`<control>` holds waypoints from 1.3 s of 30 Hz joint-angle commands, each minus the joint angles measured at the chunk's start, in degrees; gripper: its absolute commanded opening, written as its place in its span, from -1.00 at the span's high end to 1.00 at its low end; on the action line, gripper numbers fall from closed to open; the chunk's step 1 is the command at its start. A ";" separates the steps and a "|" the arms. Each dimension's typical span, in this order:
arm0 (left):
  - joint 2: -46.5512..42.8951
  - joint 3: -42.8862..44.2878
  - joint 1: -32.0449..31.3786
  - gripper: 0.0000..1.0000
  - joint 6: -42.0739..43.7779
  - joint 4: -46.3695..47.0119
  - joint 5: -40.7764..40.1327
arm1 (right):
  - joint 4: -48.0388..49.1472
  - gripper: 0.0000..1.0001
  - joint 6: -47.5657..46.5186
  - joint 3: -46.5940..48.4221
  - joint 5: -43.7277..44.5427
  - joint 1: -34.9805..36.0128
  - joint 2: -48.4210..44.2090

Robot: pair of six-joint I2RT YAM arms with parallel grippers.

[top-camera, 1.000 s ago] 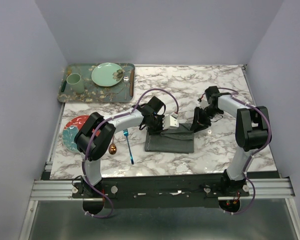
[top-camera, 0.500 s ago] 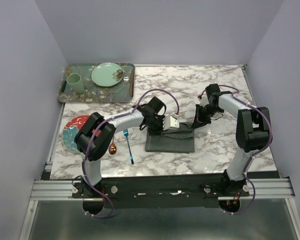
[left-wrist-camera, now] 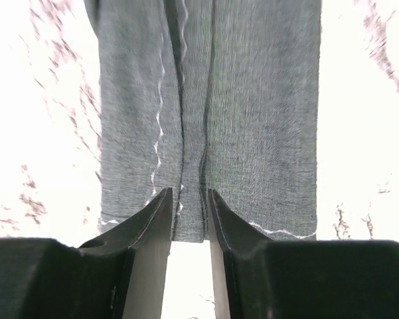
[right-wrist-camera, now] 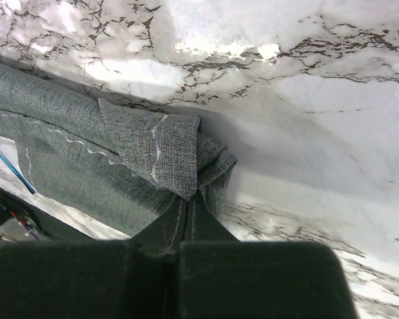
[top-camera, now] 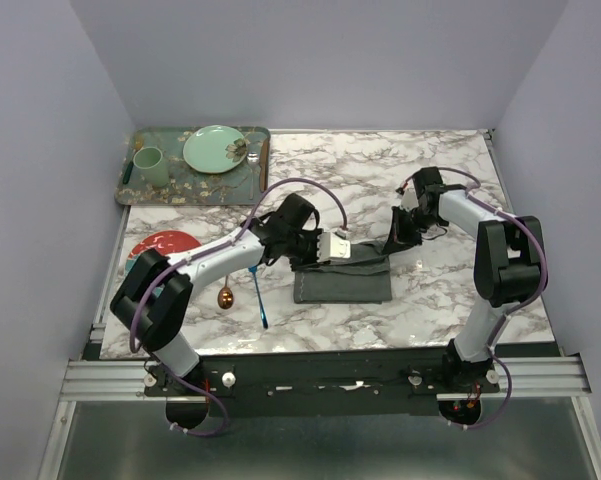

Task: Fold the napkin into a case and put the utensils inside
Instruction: Smooth out the 2/3-rectangle-folded napkin at the center of the board.

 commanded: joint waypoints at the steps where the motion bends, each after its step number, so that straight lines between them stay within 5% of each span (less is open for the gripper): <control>1: -2.92 -2.87 -2.47 0.36 1.29 1.29 3.90 | 2.19 0.99 -0.92 -0.39 -0.02 -0.43 0.06; 17: 10.43 3.46 -7.75 0.85 3.49 -11.72 -0.40 | 1.31 0.99 -0.92 1.62 0.25 -0.43 -0.03; 31: 12.02 4.78 -7.66 0.89 6.22 -16.39 -0.58 | 1.22 0.99 -3.29 7.34 0.68 -0.43 3.13; 39: 11.59 6.18 -5.47 0.74 2.10 -14.64 1.70 | 1.49 0.99 -4.61 0.24 0.69 -0.17 1.65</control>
